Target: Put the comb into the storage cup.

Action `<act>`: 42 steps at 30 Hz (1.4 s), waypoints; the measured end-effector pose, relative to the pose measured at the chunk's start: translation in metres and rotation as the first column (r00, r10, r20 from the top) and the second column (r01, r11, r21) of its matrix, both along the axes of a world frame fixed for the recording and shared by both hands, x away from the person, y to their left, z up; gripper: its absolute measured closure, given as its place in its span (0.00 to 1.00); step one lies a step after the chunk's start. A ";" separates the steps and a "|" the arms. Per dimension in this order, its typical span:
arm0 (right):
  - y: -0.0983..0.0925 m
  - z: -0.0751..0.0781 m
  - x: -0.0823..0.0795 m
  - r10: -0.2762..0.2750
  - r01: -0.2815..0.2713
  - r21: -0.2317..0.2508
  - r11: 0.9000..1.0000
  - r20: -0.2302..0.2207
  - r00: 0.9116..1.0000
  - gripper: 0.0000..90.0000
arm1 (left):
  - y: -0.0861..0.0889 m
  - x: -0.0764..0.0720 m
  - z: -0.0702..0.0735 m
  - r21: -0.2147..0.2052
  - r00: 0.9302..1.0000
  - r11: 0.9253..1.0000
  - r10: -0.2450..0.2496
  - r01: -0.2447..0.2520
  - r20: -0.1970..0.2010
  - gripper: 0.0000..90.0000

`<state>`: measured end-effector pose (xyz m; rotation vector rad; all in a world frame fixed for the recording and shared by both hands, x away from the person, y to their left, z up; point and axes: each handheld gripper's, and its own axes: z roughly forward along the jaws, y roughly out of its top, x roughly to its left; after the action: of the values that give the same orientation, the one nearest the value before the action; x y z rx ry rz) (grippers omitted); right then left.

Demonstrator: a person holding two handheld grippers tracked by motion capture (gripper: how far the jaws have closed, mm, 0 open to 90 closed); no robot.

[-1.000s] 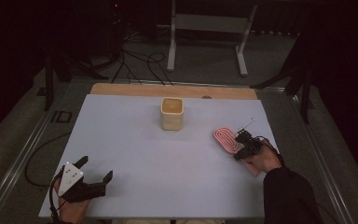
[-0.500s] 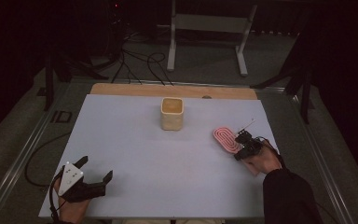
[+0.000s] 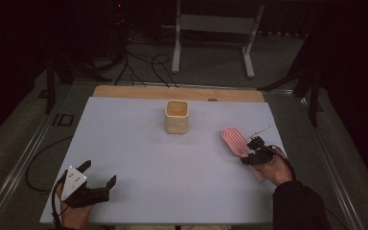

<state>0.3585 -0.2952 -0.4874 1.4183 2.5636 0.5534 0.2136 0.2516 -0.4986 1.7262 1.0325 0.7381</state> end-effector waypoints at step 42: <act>0.045 0.031 -0.062 0.040 -0.141 0.288 0.947 0.327 0.944 0.77 | -0.001 0.002 0.002 0.020 1.000 1.000 0.003 -0.003 0.005 0.00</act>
<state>0.2966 -0.2506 -0.4566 1.1733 2.3634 1.1412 0.2156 0.2505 -0.4970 1.7397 1.0275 0.7570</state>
